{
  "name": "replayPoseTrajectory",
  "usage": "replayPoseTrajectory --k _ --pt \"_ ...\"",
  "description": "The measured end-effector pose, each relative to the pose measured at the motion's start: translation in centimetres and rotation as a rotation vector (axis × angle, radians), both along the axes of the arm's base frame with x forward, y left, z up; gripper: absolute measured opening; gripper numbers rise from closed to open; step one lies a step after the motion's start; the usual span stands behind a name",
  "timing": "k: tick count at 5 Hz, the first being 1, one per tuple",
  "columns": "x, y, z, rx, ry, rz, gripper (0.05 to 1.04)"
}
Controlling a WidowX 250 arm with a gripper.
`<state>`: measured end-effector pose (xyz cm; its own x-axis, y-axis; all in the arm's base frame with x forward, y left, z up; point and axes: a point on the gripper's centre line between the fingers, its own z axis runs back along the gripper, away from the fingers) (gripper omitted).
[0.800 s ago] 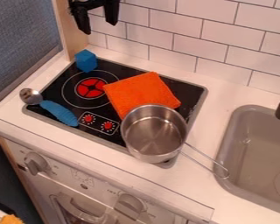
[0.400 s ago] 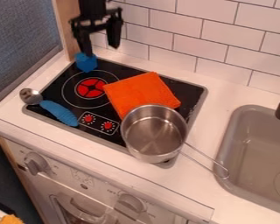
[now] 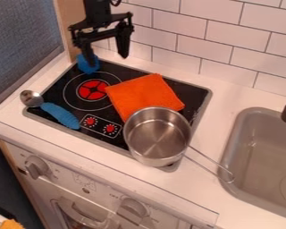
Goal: Put the pot on top of the orange cloth
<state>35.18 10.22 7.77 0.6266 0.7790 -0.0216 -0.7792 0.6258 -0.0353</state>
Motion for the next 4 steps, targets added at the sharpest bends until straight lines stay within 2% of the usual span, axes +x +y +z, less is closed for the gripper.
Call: replayPoseTrajectory --k 1,2,4 --pt "-1.9 -1.2 -0.1 -0.023 -0.024 -0.109 1.000" --pt "-3.5 -3.1 -0.2 -0.025 -0.037 -0.219 1.000" --pt "-6.7 -5.9 -1.2 -0.018 -0.073 -0.328 1.000"
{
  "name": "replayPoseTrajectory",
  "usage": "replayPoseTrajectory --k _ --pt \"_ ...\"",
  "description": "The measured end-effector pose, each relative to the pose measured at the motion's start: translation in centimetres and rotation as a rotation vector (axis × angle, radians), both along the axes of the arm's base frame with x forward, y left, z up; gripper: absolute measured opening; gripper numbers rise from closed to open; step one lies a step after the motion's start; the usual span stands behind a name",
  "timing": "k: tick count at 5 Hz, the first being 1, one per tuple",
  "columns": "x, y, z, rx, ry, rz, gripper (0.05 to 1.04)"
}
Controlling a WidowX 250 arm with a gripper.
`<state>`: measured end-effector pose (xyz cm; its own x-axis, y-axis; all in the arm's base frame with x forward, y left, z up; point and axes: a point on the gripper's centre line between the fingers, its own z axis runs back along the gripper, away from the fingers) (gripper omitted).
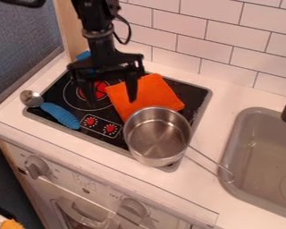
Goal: Put the pot on top of the orange cloth
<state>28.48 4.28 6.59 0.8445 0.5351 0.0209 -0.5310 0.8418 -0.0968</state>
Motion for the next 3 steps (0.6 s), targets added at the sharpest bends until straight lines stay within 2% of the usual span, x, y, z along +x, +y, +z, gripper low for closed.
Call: replayPoseTrajectory --k 2,3 --pt "-1.7 -1.6 -0.9 0.017 -0.009 -0.049 1.000" --pt "-1.6 -2.0 -1.7 0.053 -0.012 -0.061 1.000"
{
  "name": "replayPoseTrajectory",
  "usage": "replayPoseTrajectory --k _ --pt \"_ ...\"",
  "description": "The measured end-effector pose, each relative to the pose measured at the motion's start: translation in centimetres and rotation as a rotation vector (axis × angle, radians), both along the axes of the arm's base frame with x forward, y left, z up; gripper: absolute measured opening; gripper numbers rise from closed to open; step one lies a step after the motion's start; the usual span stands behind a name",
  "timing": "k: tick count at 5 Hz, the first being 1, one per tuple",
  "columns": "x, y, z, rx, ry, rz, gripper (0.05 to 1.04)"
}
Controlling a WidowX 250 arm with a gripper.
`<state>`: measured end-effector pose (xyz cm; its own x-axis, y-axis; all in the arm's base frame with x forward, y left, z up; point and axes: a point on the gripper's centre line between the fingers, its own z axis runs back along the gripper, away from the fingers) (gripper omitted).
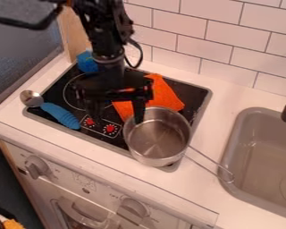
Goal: Put the pot on top of the orange cloth
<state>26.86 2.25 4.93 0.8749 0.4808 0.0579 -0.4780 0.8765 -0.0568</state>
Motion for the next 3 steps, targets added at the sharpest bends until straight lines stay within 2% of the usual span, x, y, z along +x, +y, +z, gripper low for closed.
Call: replayPoseTrajectory --k 1,2,3 --pt "0.2 -0.3 -1.3 0.007 -0.005 -0.005 1.000" --pt "0.9 -0.8 -2.0 0.015 -0.035 -0.011 1.000" --pt "1.2 -1.0 -3.1 0.006 -0.054 -0.012 0.940"
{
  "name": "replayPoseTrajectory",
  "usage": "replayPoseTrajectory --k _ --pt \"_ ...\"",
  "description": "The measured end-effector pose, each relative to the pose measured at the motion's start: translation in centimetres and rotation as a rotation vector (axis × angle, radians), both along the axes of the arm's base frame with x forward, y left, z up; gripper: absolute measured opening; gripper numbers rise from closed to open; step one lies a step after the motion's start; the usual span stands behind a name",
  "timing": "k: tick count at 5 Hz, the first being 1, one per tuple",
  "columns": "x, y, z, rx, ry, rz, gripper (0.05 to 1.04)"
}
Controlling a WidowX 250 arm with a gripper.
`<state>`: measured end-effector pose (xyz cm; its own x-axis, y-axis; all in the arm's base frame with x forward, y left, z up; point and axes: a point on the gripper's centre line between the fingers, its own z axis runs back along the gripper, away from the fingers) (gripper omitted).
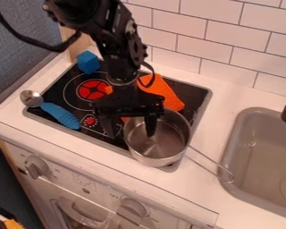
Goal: Put the pot on top of the orange cloth
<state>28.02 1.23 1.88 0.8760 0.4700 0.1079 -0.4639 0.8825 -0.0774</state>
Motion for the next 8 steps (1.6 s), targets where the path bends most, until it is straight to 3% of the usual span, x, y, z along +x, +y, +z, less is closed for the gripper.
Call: replayPoseTrajectory --k 2,3,4,5,8 --pt "0.07 -0.15 -0.11 0.056 0.000 0.020 0.356" --pt "0.21 -0.37 -0.09 0.063 -0.009 0.012 0.154" --pt "0.26 -0.45 -0.08 0.061 -0.012 0.012 0.083" --pt "-0.02 -0.30 -0.31 0.020 -0.015 -0.005 0.083" --pt "-0.52 -0.15 0.58 -0.019 -0.013 -0.023 0.082"
